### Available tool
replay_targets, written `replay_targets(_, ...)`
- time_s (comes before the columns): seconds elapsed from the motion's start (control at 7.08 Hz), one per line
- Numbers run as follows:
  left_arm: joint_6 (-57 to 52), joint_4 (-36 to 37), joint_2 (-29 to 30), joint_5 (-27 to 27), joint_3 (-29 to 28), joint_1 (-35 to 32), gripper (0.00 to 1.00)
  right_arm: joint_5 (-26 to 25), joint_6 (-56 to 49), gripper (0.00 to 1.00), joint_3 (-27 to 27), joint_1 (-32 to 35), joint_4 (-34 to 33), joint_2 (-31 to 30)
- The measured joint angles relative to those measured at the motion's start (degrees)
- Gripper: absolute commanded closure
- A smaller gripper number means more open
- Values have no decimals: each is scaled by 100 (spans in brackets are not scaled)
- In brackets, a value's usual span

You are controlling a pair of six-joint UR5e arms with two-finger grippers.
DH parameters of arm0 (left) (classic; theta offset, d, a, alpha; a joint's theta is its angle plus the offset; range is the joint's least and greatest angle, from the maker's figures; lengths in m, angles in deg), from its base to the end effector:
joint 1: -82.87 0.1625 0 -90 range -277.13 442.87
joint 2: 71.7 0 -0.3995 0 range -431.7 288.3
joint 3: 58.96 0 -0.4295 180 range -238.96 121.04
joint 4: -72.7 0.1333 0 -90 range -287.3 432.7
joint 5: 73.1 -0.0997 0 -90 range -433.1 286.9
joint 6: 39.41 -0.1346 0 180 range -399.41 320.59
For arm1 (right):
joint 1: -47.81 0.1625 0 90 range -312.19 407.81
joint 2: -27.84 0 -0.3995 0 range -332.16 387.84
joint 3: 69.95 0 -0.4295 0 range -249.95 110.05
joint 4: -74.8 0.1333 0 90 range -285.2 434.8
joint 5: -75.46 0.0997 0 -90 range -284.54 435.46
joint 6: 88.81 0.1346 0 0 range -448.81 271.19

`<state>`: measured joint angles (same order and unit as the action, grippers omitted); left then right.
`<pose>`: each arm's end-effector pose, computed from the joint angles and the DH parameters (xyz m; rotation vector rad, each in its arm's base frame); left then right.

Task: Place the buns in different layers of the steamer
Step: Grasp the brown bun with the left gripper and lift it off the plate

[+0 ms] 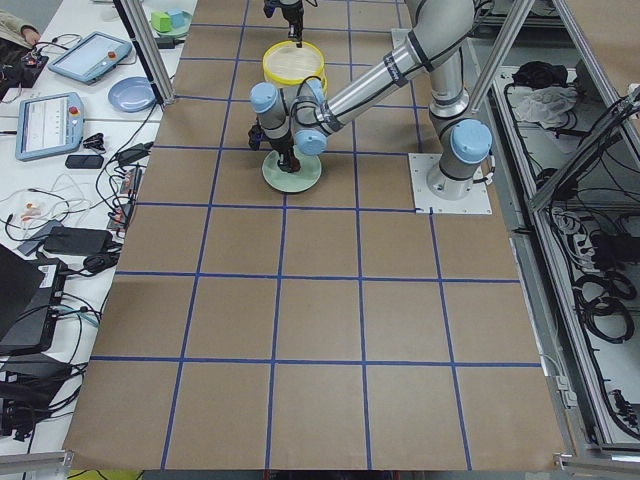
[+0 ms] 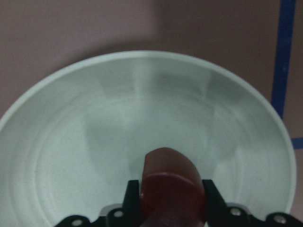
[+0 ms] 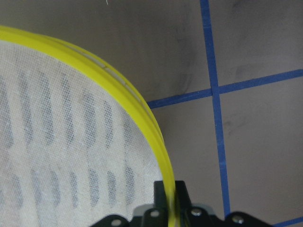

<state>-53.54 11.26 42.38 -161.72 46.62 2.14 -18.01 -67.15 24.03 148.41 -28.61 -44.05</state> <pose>-0.0437 -0.5802 0.1019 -0.1264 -3.0631 -0.2842 0.2335 -0.5672 0.2328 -0.2855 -3.0218 -0.1957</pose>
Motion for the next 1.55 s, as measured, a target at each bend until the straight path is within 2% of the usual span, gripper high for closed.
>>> replay_targets(0.71, -44, -34, -300, -5, -83, -57, 100, -54, -86, 96, 130, 85, 19, 122)
replay_targets(0.85, -38, -105, -513, -9, -154, -84, 100, -72, -118, 41, 147, 95, 22, 130)
replay_targets(0.99, 27, -308, -761, 93, -250, -104, 100, -82, -163, 0, 152, 97, 26, 140)
replay_targets(1.27, 460, -953, -1234, 382, -609, -265, 100, -124, -283, 0, 101, 73, 17, 67)
replay_targets(1.55, 1279, -1413, -1564, 416, -953, -793, 100, -186, -368, 0, -84, -8, 53, -246)
